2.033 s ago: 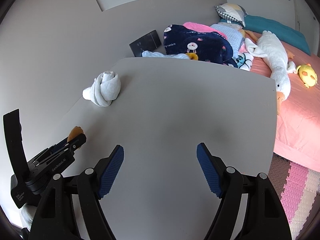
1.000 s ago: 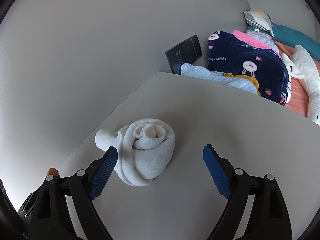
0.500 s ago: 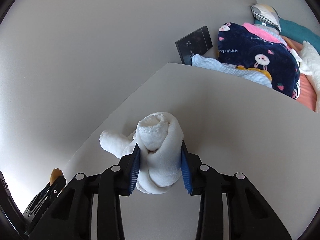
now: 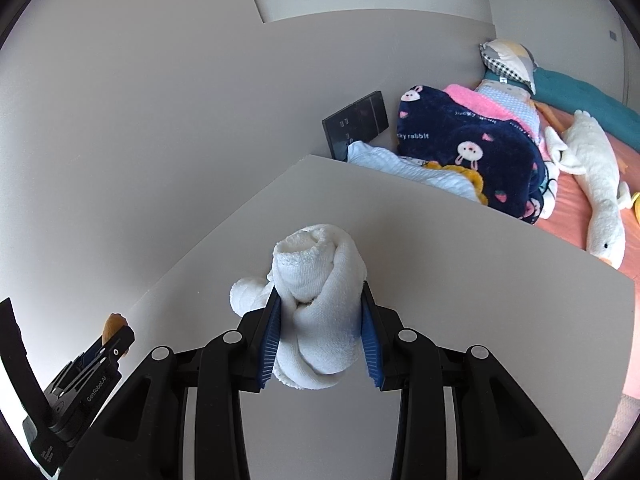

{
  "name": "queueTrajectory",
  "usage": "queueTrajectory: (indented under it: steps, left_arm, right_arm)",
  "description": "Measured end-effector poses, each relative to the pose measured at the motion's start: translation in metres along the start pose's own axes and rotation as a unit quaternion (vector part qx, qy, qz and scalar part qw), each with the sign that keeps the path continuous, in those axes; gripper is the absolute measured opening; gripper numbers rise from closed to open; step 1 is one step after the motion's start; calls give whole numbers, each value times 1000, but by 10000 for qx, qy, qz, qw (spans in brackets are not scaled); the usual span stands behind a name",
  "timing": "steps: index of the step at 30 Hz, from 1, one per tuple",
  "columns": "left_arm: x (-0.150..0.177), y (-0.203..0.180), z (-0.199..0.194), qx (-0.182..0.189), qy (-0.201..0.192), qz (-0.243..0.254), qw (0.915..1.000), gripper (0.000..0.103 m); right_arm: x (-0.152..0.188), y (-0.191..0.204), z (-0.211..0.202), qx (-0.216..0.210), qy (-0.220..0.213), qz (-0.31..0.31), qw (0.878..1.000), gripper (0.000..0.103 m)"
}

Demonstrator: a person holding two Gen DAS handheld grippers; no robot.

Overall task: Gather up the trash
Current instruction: 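Carry the bread toy and white towel down to the black bin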

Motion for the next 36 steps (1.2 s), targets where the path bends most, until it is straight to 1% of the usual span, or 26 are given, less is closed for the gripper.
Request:
queueTrajectory:
  steps: [4, 9, 14, 19, 24, 29, 36]
  left_arm:
    - [9, -14, -10, 124, 39, 177, 9998, 41]
    - [25, -26, -25, 234, 130, 331, 9991, 41]
    - [34, -37, -48, 308, 81, 516, 9982, 41]
    - [39, -47, -73, 426, 43, 593, 9973, 41]
    - [46, -60, -98, 610, -8, 689, 9958, 41]
    - [58, -76, -118, 747, -54, 901, 9931, 41]
    - [79, -93, -139, 927, -28, 1029, 9904, 41]
  right_arm:
    - [4, -12, -17, 97, -11, 31, 9999, 38]
    - [13, -24, -39, 113, 28, 131, 9998, 38]
    - [22, -33, -66, 160, -93, 259, 9995, 38]
    - [28, -37, -95, 177, -219, 296, 9992, 38]
    - [39, -42, -130, 208, -375, 328, 9985, 38]
    - [51, -50, -161, 273, -513, 373, 9976, 38]
    - [69, -61, -195, 346, -589, 407, 9968, 39]
Point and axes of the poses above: each gripper's, at about its wrist camera, not at the fingertips, and z roughly the way its jaws point, y to its left, x to its underside, the point moved 7 cm from there along z, roughly the way its jaws point, and after that the axes turned 3 degrees about -x, right-handed, at the moved point
